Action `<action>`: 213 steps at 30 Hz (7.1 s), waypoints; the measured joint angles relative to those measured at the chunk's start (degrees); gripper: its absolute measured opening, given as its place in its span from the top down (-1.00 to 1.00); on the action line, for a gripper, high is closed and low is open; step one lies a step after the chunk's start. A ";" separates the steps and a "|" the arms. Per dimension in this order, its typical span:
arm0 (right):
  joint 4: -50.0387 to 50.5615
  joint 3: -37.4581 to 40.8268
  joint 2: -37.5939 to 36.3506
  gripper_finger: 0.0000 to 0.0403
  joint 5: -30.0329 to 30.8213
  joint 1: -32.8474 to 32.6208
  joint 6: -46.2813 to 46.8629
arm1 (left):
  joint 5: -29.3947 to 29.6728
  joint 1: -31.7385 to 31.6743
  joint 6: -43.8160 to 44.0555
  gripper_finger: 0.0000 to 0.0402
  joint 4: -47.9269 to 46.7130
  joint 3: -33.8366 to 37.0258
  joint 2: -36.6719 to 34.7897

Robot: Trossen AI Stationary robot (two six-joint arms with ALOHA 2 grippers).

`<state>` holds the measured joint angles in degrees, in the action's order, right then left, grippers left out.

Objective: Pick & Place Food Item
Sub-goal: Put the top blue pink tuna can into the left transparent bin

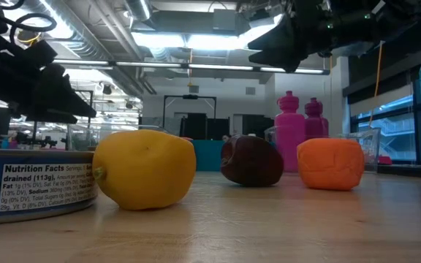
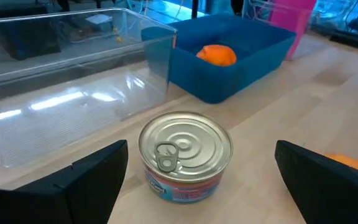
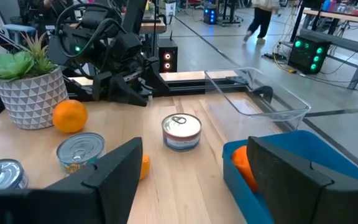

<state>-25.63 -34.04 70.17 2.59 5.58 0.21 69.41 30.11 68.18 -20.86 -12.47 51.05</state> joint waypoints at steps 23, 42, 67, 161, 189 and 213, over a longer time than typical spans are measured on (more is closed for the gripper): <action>-3.92 0.00 5.67 -0.43 -0.44 0.00 0.31 | -5.24 -4.21 1.09 -0.97 11.39 -0.04 22.04; -5.25 0.00 6.64 -0.43 -0.66 0.00 -0.66 | -15.07 -17.20 -20.13 -0.97 24.56 -0.02 23.80; -5.20 0.00 6.64 -0.43 -0.68 0.00 -0.66 | -28.13 -30.34 -41.70 -0.79 57.50 -0.04 38.64; -5.19 0.00 6.64 -0.43 -0.66 -0.01 -0.68 | -27.43 -32.22 -40.45 -0.77 59.25 -1.42 38.84; -5.20 0.00 6.64 -0.43 -0.66 -0.02 -0.68 | -32.61 -31.92 -45.85 -0.90 59.02 -1.42 38.80; -5.09 0.00 6.64 -0.43 -0.66 -0.01 -0.70 | -22.99 -29.70 -46.95 -0.99 55.31 -1.40 32.19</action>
<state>-30.72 -34.04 76.82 1.93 5.58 -0.49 46.41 0.40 21.23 34.45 -13.87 83.23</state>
